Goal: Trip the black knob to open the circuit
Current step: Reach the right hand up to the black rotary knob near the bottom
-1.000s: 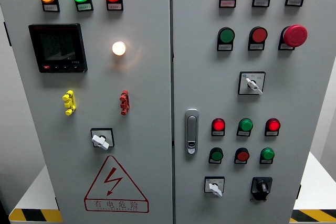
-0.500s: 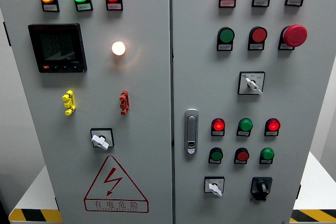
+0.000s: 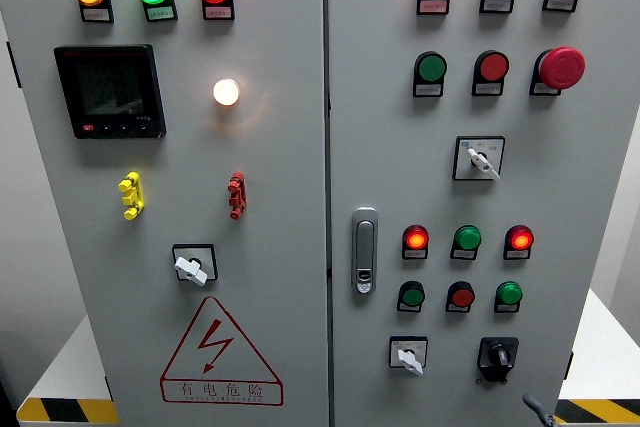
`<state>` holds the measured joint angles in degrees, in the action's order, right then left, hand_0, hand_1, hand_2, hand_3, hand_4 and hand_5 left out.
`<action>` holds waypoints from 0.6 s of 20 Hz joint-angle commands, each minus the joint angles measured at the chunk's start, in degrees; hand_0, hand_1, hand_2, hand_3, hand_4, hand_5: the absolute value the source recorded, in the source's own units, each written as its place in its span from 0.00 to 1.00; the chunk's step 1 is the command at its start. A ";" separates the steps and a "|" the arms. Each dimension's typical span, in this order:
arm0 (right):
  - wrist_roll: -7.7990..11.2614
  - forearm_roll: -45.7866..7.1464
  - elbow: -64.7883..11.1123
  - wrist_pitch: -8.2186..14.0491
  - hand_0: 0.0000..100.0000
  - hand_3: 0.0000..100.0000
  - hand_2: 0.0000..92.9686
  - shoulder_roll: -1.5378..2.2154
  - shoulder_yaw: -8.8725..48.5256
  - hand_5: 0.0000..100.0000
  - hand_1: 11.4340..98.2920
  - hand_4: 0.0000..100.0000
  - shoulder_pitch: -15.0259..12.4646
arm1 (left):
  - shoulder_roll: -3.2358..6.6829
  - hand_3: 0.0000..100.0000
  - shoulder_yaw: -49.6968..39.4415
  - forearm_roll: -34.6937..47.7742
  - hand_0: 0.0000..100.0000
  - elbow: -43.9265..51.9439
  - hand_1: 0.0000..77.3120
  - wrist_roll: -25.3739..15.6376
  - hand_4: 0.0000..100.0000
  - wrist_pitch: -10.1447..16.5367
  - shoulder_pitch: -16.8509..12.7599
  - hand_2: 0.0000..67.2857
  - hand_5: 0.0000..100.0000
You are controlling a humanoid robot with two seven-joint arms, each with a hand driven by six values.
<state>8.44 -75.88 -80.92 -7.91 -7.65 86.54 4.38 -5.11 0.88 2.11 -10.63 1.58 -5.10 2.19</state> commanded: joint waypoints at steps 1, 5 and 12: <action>-0.44 0.29 1.38 0.00 1.00 0.92 0.00 0.00 0.38 1.00 0.47 1.00 1.94 | 0.01 0.26 0.00 0.00 0.00 0.00 0.00 0.00 0.10 0.00 -0.08 0.29 0.09; -0.88 0.29 2.09 0.00 1.00 0.92 0.00 0.00 0.56 1.00 0.47 1.00 3.53 | 0.01 0.26 0.00 0.00 0.00 0.00 0.00 0.00 0.10 0.00 -0.08 0.29 0.09; -0.97 0.29 3.58 -0.34 1.00 0.92 0.00 0.00 0.30 1.00 0.47 1.00 5.20 | 0.01 0.26 0.00 0.00 0.00 0.00 0.00 0.00 0.10 0.00 -0.08 0.29 0.09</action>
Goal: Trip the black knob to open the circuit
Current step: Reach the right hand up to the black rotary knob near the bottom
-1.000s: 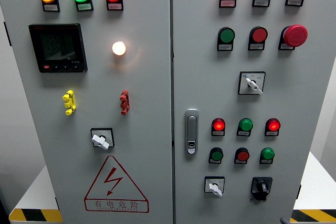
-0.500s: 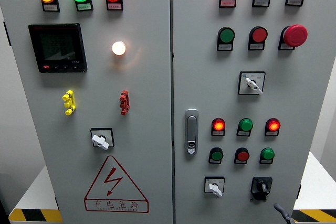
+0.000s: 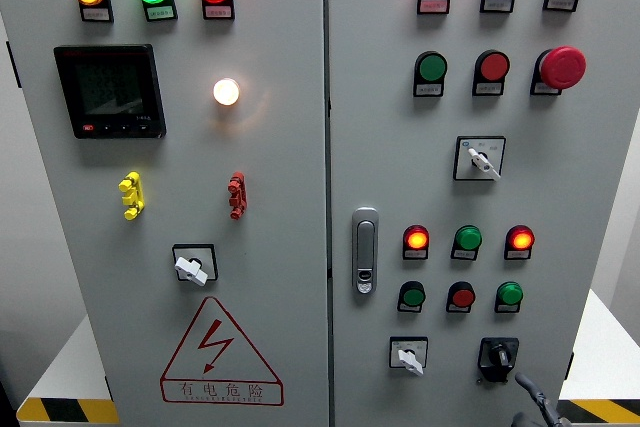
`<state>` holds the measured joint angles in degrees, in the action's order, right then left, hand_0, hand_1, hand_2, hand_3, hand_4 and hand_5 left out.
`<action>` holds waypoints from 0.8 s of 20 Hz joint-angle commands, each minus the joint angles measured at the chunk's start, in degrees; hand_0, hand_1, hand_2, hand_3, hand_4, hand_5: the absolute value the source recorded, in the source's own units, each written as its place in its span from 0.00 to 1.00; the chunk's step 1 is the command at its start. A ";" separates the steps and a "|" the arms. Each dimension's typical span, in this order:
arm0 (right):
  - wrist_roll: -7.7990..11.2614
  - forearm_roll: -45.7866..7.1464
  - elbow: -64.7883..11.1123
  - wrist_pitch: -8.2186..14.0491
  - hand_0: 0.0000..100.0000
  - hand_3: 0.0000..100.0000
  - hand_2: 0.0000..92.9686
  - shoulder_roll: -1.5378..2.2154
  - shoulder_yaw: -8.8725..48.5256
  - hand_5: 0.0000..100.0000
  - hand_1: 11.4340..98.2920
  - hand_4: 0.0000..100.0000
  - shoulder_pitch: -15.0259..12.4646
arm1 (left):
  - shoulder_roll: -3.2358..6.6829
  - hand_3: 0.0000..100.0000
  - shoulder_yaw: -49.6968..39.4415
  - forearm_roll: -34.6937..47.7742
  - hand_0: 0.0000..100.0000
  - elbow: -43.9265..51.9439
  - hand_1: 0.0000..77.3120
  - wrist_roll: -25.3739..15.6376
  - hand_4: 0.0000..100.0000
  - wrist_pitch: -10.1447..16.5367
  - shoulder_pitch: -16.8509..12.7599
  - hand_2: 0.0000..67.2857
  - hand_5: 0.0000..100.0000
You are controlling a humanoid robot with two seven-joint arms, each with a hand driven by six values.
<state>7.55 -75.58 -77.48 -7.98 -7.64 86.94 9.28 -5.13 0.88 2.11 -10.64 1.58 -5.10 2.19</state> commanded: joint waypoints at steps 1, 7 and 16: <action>-0.34 0.00 0.22 -0.28 1.00 0.92 0.00 0.00 -0.19 1.00 0.47 1.00 0.65 | 0.04 0.26 0.00 0.00 0.00 0.00 0.00 0.00 0.10 0.00 0.01 0.29 0.09; -0.61 0.00 0.22 -0.28 1.00 0.93 0.00 -0.09 -0.80 1.00 0.47 1.00 0.83 | 0.04 0.26 0.00 0.00 0.00 0.00 0.00 0.00 0.10 0.00 0.01 0.29 0.09; -1.23 0.00 0.31 -0.37 1.00 0.93 0.00 -0.09 -1.86 1.00 0.46 1.00 0.92 | 0.04 0.26 0.00 0.00 0.00 0.00 0.00 0.00 0.10 0.00 -0.08 0.29 0.09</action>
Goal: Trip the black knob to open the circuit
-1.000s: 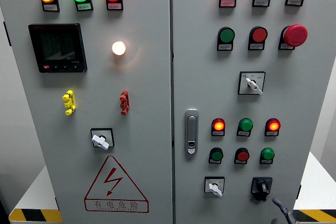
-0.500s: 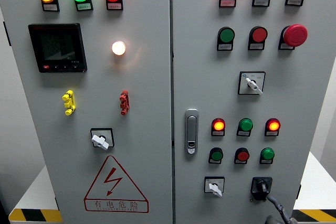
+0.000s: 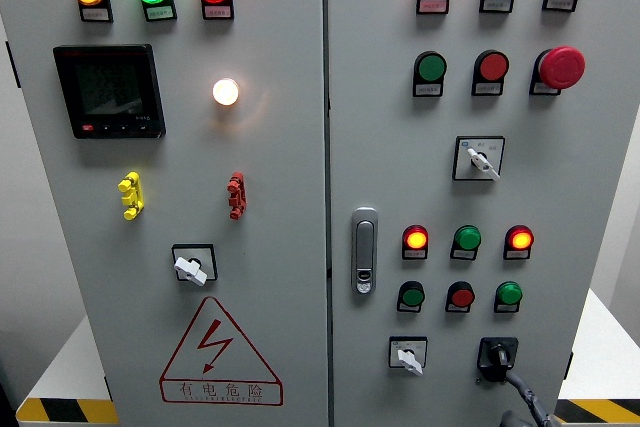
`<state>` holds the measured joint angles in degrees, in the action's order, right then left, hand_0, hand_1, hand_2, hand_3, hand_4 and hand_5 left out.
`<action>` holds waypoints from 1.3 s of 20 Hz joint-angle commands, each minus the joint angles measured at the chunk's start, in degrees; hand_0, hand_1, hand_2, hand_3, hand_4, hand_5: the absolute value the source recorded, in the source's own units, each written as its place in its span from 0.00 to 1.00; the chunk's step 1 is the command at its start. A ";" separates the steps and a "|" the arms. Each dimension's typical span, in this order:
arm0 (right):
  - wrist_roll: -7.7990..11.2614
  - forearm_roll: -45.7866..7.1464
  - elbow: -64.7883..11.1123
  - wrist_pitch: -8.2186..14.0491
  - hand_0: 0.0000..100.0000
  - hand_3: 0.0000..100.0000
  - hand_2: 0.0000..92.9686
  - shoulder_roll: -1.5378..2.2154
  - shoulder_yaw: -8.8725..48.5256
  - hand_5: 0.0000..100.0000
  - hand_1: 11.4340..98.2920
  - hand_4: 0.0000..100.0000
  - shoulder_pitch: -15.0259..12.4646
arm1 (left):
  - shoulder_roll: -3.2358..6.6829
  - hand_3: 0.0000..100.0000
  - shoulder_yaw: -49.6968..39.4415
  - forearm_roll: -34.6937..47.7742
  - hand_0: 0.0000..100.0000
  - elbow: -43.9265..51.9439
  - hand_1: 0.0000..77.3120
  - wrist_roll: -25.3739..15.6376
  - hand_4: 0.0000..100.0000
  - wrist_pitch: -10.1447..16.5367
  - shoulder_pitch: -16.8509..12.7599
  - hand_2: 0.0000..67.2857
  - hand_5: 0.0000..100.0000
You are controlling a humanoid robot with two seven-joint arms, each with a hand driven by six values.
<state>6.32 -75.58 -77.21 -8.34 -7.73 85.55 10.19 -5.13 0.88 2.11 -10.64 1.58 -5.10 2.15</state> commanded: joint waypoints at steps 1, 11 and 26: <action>0.01 -0.01 0.04 -0.01 1.00 0.93 0.00 0.00 -0.56 1.00 0.46 1.00 0.00 | 0.03 0.26 0.00 0.00 0.00 0.00 0.00 0.00 0.10 0.00 -0.04 0.29 0.09; -0.17 0.25 -0.14 -0.01 1.00 0.93 0.00 0.00 -1.27 1.00 0.46 1.00 0.00 | -0.06 0.26 0.00 0.00 0.00 0.00 0.00 0.00 0.10 0.00 0.04 0.29 0.09; -0.17 0.25 -0.66 -0.01 1.00 0.93 0.00 0.00 -2.58 1.00 0.45 1.00 0.00 | 0.03 0.26 0.00 0.00 0.00 0.00 0.00 0.00 0.10 0.00 -0.04 0.29 0.09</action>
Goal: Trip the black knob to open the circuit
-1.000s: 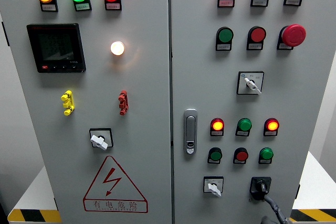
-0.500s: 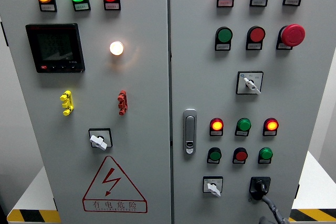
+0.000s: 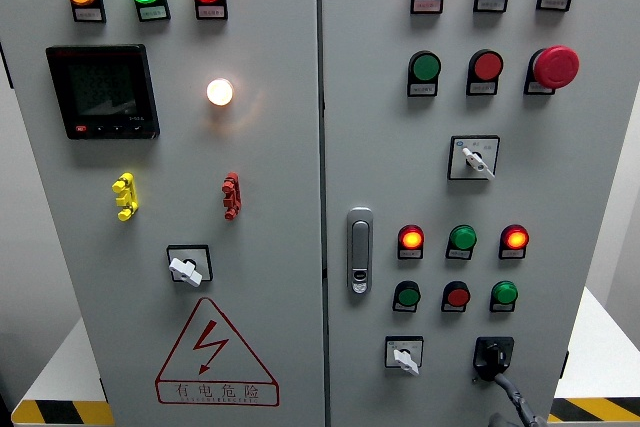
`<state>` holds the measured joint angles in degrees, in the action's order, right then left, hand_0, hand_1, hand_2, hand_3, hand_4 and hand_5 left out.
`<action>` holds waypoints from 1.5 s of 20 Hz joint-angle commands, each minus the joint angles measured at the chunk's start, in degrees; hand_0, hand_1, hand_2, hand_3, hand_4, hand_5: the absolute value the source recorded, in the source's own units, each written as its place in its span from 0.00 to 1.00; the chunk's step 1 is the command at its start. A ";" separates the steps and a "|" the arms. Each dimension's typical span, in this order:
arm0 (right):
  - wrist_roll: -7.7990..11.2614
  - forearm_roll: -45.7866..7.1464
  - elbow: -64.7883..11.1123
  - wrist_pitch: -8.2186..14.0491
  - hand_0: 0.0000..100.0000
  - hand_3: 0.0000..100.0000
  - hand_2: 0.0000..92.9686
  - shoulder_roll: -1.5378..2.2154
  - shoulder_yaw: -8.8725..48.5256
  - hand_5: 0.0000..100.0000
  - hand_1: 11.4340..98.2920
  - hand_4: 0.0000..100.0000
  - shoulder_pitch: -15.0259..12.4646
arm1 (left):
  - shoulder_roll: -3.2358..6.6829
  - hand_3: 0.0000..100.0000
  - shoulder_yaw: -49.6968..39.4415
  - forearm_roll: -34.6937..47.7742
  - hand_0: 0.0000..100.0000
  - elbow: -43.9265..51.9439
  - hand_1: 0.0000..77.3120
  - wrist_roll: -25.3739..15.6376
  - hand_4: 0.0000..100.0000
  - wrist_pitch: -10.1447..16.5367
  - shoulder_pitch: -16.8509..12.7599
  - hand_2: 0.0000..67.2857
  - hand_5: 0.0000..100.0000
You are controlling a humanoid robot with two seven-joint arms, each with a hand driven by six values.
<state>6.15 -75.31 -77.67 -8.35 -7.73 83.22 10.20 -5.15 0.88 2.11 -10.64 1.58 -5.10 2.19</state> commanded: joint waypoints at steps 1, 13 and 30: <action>0.01 -0.01 -0.20 0.00 1.00 0.93 0.00 0.00 -0.42 1.00 0.45 1.00 -0.01 | 0.05 0.26 0.00 0.00 0.00 0.00 0.00 0.00 0.10 0.00 -0.08 0.29 0.09; 0.01 -0.01 -0.28 0.08 1.00 0.93 0.00 0.00 -0.78 1.00 0.45 1.00 0.26 | -0.03 0.26 0.00 0.00 0.00 0.00 0.00 0.00 0.10 0.00 0.00 0.29 0.09; 0.09 -0.01 0.68 0.26 1.00 0.93 0.00 0.70 1.16 1.00 0.44 1.00 -0.01 | 0.05 0.26 0.00 0.00 0.00 0.00 0.00 0.00 0.10 0.00 -0.08 0.29 0.09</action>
<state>6.24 -75.33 -77.00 -8.06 -7.18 84.02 10.30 -5.10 0.88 2.11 -10.63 1.60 -5.10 2.19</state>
